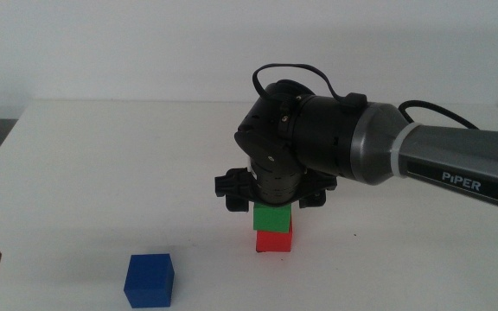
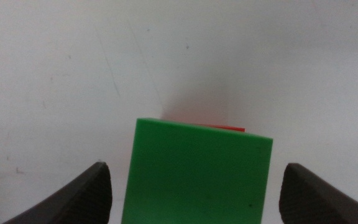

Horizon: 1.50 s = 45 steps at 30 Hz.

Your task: Stack red cubes first, then green, then blue cubes in a specific spot.

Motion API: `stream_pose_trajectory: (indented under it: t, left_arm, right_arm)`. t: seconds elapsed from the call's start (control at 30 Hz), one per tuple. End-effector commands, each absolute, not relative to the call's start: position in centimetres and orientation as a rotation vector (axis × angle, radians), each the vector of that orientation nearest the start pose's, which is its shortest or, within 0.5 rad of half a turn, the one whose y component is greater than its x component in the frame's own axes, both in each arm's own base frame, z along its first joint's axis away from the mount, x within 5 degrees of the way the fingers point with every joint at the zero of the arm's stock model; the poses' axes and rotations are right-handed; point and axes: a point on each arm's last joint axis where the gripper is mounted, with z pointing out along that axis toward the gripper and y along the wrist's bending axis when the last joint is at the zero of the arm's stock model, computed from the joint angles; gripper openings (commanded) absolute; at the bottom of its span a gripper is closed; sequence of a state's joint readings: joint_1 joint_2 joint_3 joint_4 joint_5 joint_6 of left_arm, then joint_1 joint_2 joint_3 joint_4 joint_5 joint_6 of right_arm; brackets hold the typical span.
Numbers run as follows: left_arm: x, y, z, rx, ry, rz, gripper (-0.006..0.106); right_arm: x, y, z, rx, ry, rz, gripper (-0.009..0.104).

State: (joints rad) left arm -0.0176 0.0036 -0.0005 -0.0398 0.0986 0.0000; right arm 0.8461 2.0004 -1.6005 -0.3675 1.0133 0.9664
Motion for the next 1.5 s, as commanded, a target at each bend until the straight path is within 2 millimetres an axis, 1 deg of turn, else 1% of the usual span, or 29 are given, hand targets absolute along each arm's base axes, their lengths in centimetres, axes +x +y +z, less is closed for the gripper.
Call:
stream_pose_trajectory:
  t: [0.0, 0.1, 0.2, 0.27, 0.33, 0.4, 0.47, 0.53, 0.6, 0.67, 0.77, 0.87, 0.97, 1.03, 1.47]
  left_arm:
    - [5.6, -0.2, 20.5, -0.013, 1.574, -0.051, 0.091]
    - [5.6, -0.2, 20.5, -0.013, 1.574, -0.051, 0.091]
    - [5.6, -0.2, 20.5, -0.013, 1.574, -0.051, 0.091]
    - [5.6, -0.2, 20.5, -0.013, 1.574, -0.051, 0.091]
    - [5.6, -0.2, 20.5, -0.013, 1.574, -0.051, 0.091]
    - [5.6, -0.2, 20.5, -0.013, 1.574, -0.051, 0.091]
    - [5.6, -0.2, 20.5, -0.013, 1.574, -0.051, 0.091]
    - [5.6, -0.2, 20.5, -0.013, 1.574, -0.051, 0.091]
    - [5.6, -0.2, 20.5, -0.013, 1.574, -0.051, 0.091]
    - [5.6, -0.2, 20.5, -0.013, 1.574, -0.051, 0.091]
    - [5.6, -0.2, 20.5, -0.013, 1.574, -0.051, 0.091]
    - [5.6, -0.2, 20.5, -0.013, 1.574, -0.051, 0.091]
    - [5.6, -0.2, 20.5, -0.013, 1.574, -0.051, 0.091]
    - [5.6, -0.2, 20.5, -0.013, 1.574, -0.051, 0.091]
    - [5.6, -0.2, 20.5, -0.013, 1.574, -0.051, 0.091]
  right_arm:
    - [29.8, 29.4, 23.3, -0.093, 2.711, -0.029, 0.079]
    - [28.9, 28.5, 26.6, -0.124, 2.674, 0.001, 0.083]
    - [27.5, 26.8, 31.2, -0.218, 2.605, 0.047, 0.084]
    - [26.0, 25.3, 34.5, -0.317, 2.548, 0.087, 0.084]
    - [24.6, 23.9, 37.2, -0.423, 2.491, 0.131, 0.084]
    - [23.1, 22.0, 39.7, -0.494, 2.439, 0.156, 0.084]
    - [21.3, 20.0, 41.4, -0.579, 2.373, 0.169, 0.084]
    - [19.6, 17.9, 42.4, -0.644, 2.300, 0.179, 0.084]
    - [17.6, 15.6, 43.0, -0.684, 2.228, 0.187, 0.084]
    - [15.0, 13.4, 42.8, -0.744, 2.152, 0.241, 0.084]
    - [10.9, 10.5, 41.7, -0.835, 2.047, 0.368, 0.084]
    - [8.4, 8.9, 40.4, -0.885, 1.955, 0.464, 0.084]
    - [7.2, 7.8, 39.8, -0.884, 1.909, 0.474, 0.084]
    - [6.9, 7.3, 39.9, -0.877, 1.890, 0.472, 0.084]
    - [6.8, 7.4, 40.1, -0.860, 1.886, 0.499, 0.084]
